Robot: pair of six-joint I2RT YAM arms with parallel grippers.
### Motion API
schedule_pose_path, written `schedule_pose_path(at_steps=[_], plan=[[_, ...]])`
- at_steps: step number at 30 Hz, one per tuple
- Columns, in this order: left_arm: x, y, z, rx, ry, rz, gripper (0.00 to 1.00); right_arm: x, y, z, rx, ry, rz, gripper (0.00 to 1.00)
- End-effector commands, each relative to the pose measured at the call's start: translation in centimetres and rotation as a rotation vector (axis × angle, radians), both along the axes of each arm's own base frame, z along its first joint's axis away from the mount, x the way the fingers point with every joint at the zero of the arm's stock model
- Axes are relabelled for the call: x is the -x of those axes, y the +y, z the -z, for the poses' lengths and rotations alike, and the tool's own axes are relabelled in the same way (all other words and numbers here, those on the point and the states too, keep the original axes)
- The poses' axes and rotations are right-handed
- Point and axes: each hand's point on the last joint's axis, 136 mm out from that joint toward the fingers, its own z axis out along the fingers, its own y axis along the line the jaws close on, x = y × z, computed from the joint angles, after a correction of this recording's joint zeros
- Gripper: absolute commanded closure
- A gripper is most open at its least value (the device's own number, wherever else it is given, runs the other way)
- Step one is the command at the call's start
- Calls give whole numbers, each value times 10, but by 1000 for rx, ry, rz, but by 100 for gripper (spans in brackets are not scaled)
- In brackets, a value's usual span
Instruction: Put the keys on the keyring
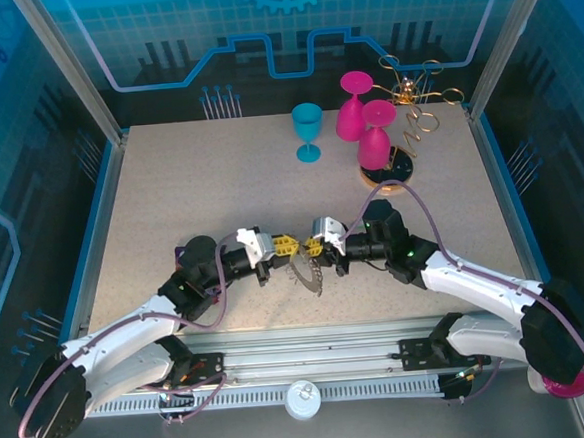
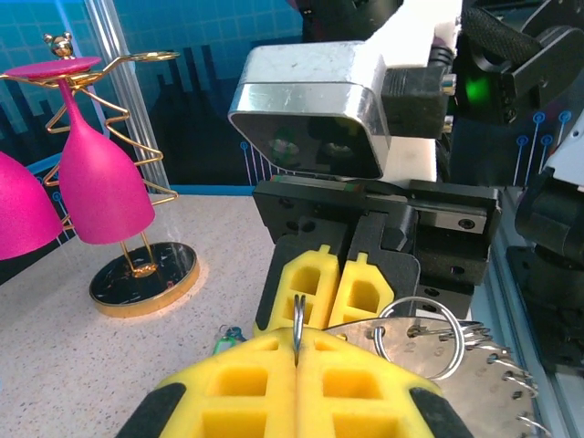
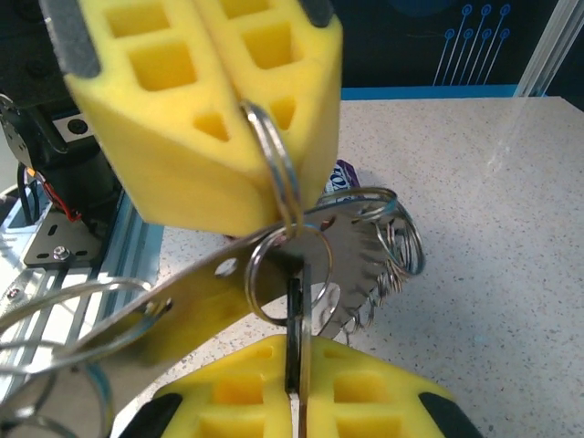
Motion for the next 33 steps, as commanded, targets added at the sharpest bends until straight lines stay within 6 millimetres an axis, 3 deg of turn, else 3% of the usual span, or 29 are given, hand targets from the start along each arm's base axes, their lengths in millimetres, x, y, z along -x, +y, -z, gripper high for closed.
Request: schedule_pose_path(at_steps=[1,5,10,21,28,33], plan=[[3,3,-31,115,-52,18,100,7,3,-3,0,-16,-24,95],[2,4,-29,107,-42,17,100,6,1,-6,-2,-33,-11,98],[0,5,-12,33,-19,2,100,-10,-12,-17,27,-123,104,100],[-4,5,12,-84,17,-3,100,-8,-18,-40,59,-223,118,100],[-11,5,27,-179,47,-27,100,-2,-11,-34,181,-300,90,100],[-12,12,48,-246,118,-58,100,-6,-12,-34,219,-319,123,100]])
